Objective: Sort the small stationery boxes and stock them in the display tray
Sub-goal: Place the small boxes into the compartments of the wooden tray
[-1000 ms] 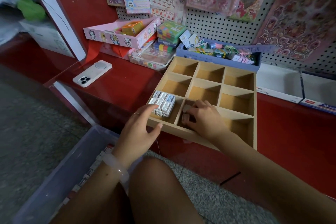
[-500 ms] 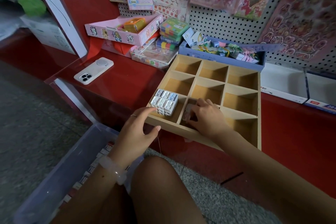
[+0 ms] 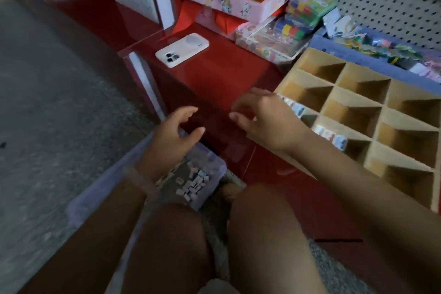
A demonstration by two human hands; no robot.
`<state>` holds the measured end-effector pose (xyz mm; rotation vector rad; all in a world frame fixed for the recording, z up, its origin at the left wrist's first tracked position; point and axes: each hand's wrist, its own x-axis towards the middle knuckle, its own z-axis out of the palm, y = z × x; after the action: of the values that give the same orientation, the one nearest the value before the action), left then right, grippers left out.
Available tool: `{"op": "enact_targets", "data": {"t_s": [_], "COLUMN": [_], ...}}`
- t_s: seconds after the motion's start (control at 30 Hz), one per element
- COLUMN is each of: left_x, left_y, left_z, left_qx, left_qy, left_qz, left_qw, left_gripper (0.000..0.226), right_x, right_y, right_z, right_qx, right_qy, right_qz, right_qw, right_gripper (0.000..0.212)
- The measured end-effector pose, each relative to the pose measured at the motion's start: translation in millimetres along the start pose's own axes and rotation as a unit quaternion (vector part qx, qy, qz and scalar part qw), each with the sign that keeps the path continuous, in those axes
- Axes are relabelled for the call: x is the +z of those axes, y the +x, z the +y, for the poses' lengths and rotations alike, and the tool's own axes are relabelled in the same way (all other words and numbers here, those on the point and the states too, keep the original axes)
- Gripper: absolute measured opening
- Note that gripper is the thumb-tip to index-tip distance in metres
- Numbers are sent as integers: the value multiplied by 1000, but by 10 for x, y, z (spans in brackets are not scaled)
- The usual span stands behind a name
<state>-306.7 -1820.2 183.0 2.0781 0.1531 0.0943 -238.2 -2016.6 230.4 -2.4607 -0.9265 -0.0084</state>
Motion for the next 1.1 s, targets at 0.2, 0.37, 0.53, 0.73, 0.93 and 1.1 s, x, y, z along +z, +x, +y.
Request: {"op": "enact_targets", "data": {"t_s": [0.2, 0.37, 0.53, 0.73, 0.93, 1.1], "left_x": [-416, -288, 254, 737, 905, 1041], "left_y": [-94, -273, -338, -757, -1149, -1105], "left_z": [-1082, -2192, -2958, -3659, -4066, -4298], "left_qx": [-121, -247, -363, -442, -330, -315], "left_qy": [-12, -48, -97, 131, 319, 265], "left_qz": [78, 82, 36, -153, -347, -291], "left_qw": [989, 964, 926, 874, 818, 864], "left_gripper": [34, 33, 30, 58, 74, 33], "right_x": [1421, 2278, 2922, 3415, 3585, 3710], "right_y": [736, 964, 1046, 890, 885, 872], "right_z": [-185, 5, 315, 640, 805, 842], "right_qx": [-54, -72, -19, 61, 91, 104], "right_qy": [6, 11, 19, 57, 33, 25], "right_qz": [-293, -493, -503, -526, -500, -493], "right_qw": [955, 867, 864, 846, 860, 863], "right_gripper": [39, 49, 52, 43, 37, 35]}}
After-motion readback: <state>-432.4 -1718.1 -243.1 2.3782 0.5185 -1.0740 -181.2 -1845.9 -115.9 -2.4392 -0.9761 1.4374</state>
